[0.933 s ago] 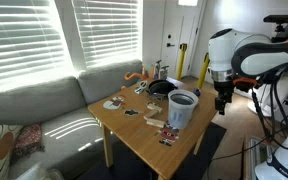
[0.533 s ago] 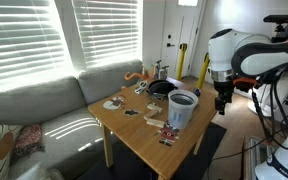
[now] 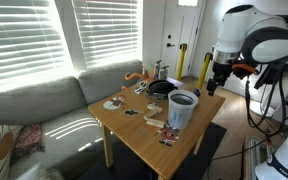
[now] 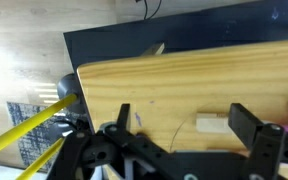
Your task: Put a wooden chip in the black pouch
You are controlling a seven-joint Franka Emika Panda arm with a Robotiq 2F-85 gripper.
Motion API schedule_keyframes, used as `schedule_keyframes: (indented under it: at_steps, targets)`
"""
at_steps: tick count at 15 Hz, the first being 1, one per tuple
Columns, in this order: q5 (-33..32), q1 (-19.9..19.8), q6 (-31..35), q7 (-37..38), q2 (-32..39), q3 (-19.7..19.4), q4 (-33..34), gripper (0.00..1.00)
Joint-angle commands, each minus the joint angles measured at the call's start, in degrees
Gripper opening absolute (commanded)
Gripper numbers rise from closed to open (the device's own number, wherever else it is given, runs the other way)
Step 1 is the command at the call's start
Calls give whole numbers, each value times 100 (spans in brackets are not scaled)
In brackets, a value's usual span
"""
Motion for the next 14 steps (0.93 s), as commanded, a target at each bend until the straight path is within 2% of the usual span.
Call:
schedule_keyframes:
  at_steps: [1, 5, 8, 9, 14]
  targets:
    - [-38, -280, 656, 480, -175, -146, -17, 100]
    - [20, -732, 1661, 1080, 85, -260, -30, 100]
    - [-75, -1116, 2506, 1851, 322, -71, -157, 100]
    - [25, -924, 2081, 1320, 169, -210, -80, 100]
    - [17, -952, 2160, 1347, 250, -206, -84, 100]
